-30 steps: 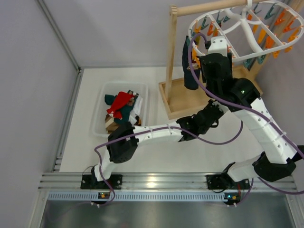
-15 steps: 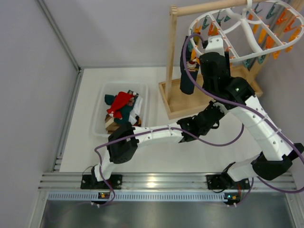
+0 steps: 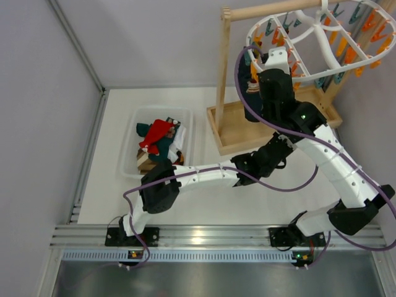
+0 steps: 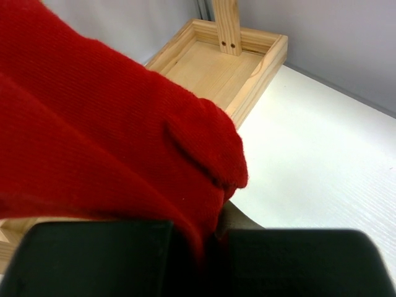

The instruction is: Remove the socks clipped to the hanger

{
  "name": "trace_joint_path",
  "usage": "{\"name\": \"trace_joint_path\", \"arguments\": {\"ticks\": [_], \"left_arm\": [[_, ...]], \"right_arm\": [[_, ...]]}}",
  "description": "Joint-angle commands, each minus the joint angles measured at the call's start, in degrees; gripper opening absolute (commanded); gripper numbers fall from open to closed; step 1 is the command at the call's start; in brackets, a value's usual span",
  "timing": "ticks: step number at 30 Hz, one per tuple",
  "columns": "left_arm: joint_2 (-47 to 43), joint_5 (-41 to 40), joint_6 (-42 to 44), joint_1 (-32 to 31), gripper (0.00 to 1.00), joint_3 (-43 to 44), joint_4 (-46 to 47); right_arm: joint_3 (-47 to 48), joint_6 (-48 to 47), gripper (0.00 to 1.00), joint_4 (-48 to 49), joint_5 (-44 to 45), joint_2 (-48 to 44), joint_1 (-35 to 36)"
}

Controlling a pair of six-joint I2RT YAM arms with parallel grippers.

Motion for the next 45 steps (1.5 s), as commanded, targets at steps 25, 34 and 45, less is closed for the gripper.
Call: {"name": "trace_joint_path", "arguments": {"ticks": [25,34,45], "left_arm": [[-42.65,-2.25,-32.31,24.55,0.00,-37.55,-28.03],[-40.21,10.66,-33.81,45.04,0.00,-37.12,-31.21],[-29.65,14.01,-34.07,51.29,0.02,-31.31,-34.90]], "right_arm": [[-13.49,10.59,0.12,4.87,-27.69,-18.25,-12.70],[-16.05,13.41,0.12,3.38,-36.59,-24.41,-27.47],[-20.18,15.87,0.12,1.09,-41.59,-26.87,-41.28]]}}
